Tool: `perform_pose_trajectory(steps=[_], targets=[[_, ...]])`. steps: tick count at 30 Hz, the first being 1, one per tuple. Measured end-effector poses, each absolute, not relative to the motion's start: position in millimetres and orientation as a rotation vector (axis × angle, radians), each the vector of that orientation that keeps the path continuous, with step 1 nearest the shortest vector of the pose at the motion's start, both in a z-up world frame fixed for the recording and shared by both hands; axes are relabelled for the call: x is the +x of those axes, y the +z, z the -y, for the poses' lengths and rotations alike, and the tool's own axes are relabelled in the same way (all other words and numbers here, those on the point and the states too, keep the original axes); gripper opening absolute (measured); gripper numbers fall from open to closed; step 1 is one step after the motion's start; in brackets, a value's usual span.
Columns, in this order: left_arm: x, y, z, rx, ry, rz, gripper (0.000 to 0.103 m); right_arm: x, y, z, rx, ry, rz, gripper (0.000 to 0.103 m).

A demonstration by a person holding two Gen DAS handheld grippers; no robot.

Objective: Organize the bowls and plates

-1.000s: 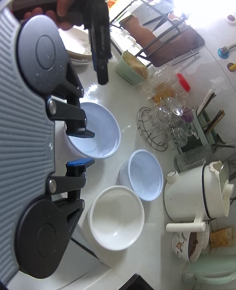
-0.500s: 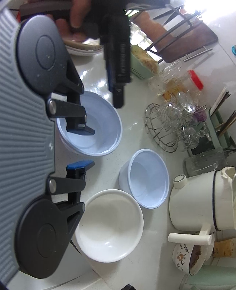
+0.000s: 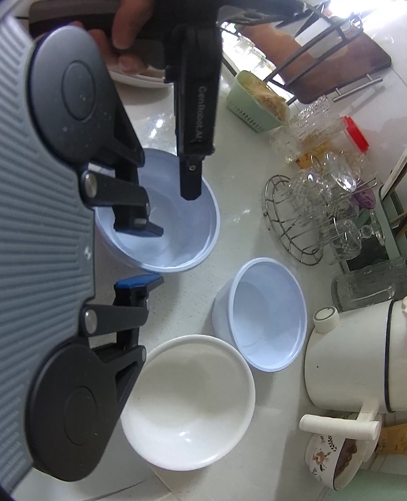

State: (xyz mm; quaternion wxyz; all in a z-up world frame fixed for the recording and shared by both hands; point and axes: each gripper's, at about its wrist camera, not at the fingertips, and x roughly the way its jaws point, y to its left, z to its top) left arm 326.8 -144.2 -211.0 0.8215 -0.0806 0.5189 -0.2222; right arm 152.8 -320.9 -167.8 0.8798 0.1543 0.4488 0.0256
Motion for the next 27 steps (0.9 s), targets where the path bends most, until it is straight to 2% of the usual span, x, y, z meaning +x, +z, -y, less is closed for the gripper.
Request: perform_pose_trajectory(steps=[2, 5, 27], targets=[[326, -212, 144, -0.165, -0.470, -1.105, 0.026, 154, -168, 321, 0.320, 0.046, -0.931, 0.025], [324, -211, 139, -0.171, -0.457, -1.106, 0.022, 157, -169, 323, 0.329, 0.049, -0.930, 0.022], [270, -165, 72, -0.151, -0.262, -1.022, 0.023, 183, -150, 270, 0.304, 0.291, -0.970, 0.022]])
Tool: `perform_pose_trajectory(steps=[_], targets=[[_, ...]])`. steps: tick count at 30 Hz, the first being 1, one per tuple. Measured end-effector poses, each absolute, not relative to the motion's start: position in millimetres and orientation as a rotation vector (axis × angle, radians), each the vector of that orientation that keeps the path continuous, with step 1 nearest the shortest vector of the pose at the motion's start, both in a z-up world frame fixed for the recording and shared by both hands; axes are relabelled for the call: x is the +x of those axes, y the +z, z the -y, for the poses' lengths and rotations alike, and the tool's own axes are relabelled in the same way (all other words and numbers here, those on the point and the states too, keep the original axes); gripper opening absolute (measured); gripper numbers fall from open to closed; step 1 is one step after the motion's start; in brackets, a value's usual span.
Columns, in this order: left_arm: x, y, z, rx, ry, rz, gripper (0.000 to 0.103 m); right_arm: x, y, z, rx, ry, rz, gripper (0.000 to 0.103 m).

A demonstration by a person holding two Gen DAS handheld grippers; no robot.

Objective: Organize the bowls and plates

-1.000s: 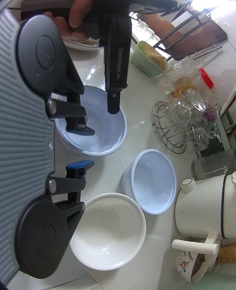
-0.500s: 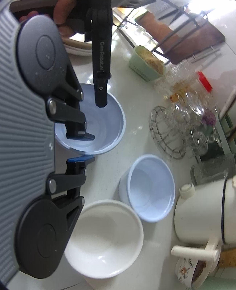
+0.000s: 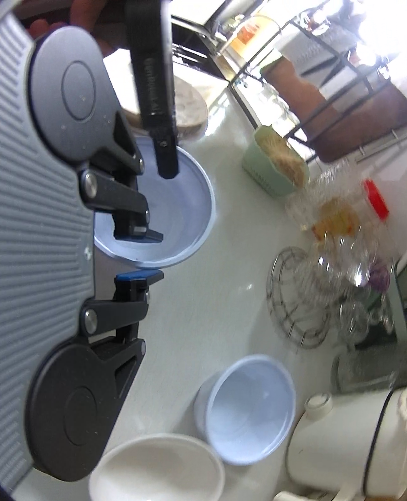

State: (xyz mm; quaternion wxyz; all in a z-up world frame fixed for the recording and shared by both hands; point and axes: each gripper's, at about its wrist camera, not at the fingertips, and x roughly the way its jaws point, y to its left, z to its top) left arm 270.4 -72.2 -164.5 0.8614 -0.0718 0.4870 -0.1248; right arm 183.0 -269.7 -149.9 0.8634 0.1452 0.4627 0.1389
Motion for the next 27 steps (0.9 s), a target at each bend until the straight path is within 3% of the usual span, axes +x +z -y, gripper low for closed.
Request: perform_pose_trajectory(steps=[27], targets=[[298, -196, 30, -0.162, -0.260, -1.104, 0.024, 208, -166, 218, 0.290, 0.220, -1.017, 0.022]])
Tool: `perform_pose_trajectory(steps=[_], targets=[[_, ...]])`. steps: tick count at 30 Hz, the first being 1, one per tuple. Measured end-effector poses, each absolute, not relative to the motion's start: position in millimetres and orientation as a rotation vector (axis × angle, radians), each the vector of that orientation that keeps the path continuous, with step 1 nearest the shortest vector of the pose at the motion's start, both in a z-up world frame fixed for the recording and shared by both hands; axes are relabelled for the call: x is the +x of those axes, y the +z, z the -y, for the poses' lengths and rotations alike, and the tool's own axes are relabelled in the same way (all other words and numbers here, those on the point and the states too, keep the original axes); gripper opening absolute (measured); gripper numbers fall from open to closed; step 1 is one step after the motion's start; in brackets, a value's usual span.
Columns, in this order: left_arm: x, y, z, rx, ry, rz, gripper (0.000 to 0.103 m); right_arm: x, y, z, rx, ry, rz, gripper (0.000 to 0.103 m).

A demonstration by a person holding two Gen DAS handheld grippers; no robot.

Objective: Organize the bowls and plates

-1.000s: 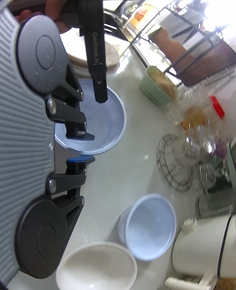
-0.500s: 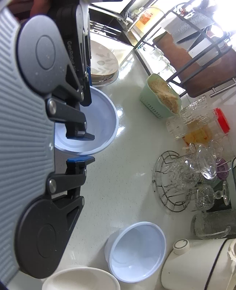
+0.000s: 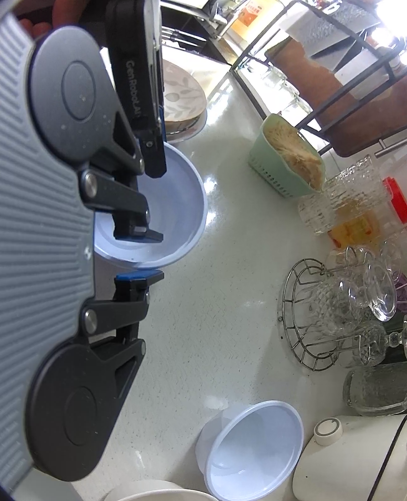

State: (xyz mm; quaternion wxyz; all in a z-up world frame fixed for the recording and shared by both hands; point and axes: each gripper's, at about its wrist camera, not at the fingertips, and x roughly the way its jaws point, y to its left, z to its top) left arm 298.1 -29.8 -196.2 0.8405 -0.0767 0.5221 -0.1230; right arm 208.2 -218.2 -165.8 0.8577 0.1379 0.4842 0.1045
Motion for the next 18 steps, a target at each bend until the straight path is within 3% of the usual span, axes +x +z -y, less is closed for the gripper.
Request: perform_pose_trajectory(steps=[3, 5, 6, 8, 12, 18], targets=[[300, -197, 27, -0.171, -0.272, -1.129, 0.027, 206, -165, 217, 0.301, 0.200, -1.012, 0.023], [299, -195, 26, -0.166, -0.277, -1.129, 0.047, 205, -162, 216, 0.305, 0.179, -1.001, 0.024], [298, -193, 26, -0.158, -0.270, -1.120, 0.051, 204, -161, 216, 0.305, 0.167, -0.998, 0.024], [296, -187, 26, -0.153, -0.264, -1.095, 0.059, 202, -158, 217, 0.311, 0.146, -0.990, 0.037], [296, -167, 21, -0.165, -0.220, -1.092, 0.059, 193, -149, 228, 0.343, 0.116, -0.955, 0.054], [290, -130, 24, -0.187, -0.172, -1.036, 0.059, 179, -128, 249, 0.333, 0.140, -0.895, 0.055]])
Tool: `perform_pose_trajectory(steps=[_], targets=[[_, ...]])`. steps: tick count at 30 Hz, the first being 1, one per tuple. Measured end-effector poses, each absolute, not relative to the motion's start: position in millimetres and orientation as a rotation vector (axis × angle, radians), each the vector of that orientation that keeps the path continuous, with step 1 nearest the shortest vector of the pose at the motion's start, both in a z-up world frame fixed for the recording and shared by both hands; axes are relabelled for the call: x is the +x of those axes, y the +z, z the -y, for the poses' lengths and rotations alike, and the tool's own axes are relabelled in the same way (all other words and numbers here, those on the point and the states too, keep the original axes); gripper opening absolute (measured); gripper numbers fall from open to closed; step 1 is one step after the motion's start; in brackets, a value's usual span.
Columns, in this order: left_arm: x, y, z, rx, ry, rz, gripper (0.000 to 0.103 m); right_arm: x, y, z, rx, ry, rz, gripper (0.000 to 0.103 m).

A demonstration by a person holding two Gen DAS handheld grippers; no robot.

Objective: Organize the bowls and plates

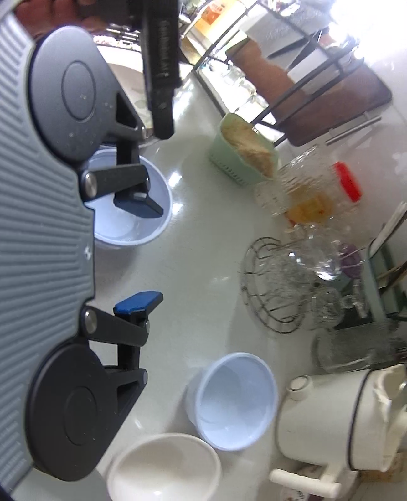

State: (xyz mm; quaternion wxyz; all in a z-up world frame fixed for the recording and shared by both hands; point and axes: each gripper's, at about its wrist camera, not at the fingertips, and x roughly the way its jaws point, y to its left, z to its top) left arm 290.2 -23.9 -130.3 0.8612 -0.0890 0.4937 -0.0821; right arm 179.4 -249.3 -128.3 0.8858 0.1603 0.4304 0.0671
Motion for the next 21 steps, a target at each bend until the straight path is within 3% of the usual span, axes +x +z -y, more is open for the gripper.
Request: perform_pose_trajectory(steps=[21], targets=[[259, -74, 48, -0.283, -0.185, -0.916, 0.059, 158, -87, 299, 0.351, 0.121, -0.783, 0.055]])
